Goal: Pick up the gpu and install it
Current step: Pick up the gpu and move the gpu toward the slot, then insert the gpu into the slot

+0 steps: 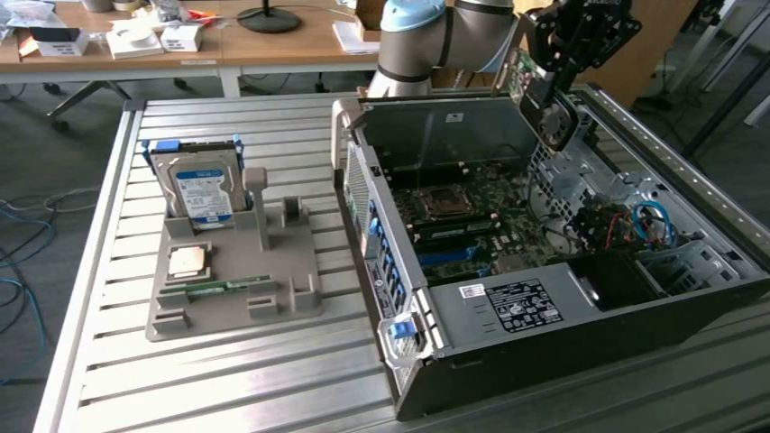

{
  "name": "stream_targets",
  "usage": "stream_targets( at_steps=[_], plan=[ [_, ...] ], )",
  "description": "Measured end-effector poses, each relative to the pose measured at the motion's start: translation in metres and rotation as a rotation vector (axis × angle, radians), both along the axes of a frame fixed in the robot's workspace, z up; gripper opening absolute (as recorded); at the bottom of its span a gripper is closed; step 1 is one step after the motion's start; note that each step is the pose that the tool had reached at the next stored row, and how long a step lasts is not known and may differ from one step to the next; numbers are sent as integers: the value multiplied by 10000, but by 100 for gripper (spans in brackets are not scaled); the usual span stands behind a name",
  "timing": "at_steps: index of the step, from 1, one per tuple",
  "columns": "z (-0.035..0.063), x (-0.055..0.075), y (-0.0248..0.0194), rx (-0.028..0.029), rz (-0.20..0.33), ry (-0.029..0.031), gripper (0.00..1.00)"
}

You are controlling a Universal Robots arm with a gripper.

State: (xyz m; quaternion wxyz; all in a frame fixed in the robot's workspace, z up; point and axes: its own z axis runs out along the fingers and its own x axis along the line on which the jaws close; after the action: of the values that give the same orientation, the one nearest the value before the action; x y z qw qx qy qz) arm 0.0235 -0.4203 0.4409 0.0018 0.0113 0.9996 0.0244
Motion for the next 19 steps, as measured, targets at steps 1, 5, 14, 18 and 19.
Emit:
stream_targets(
  at_steps=[1,5,14,18,19],
  plan=[
    [-1,29,0,2,-3,4,26],
    [-3,86,0,0,-4,9,26],
    [-144,91,-1,0,-3,9,26],
    [-147,91,-1,4,-3,9,26],
    [-149,91,-1,3,-3,9,26]
  ],
)
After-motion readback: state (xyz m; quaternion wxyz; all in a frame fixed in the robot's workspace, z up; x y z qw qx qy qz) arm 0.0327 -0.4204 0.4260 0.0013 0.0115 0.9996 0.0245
